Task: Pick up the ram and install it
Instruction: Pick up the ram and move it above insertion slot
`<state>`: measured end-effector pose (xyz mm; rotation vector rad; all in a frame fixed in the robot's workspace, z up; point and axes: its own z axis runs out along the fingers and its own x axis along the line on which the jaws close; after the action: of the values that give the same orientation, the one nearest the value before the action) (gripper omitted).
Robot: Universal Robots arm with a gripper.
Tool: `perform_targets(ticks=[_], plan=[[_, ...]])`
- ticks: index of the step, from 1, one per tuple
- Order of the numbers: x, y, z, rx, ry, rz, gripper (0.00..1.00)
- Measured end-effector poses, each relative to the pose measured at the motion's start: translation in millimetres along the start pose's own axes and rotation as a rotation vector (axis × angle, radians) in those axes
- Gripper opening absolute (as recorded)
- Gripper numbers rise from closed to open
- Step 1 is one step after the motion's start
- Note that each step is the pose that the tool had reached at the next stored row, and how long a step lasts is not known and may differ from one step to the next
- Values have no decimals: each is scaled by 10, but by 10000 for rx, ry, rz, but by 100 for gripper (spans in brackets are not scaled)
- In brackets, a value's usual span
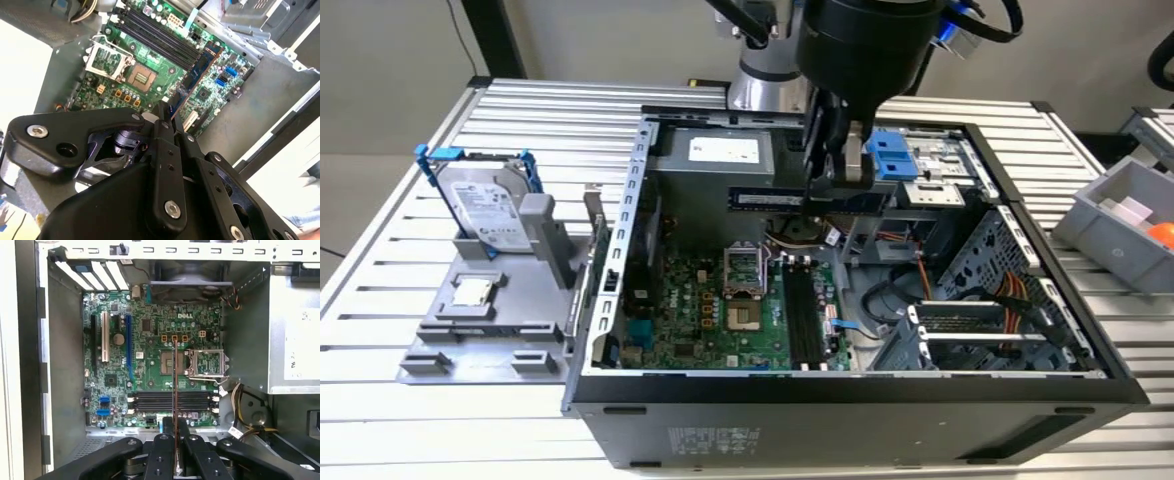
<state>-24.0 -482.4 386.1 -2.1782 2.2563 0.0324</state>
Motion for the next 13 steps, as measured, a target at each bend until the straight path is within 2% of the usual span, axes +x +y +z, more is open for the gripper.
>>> perform_targets(ticks=[9,13], plan=[[-105,-95,0,2,-1,138,0],[-149,-158,1,3,-2,154,0]])
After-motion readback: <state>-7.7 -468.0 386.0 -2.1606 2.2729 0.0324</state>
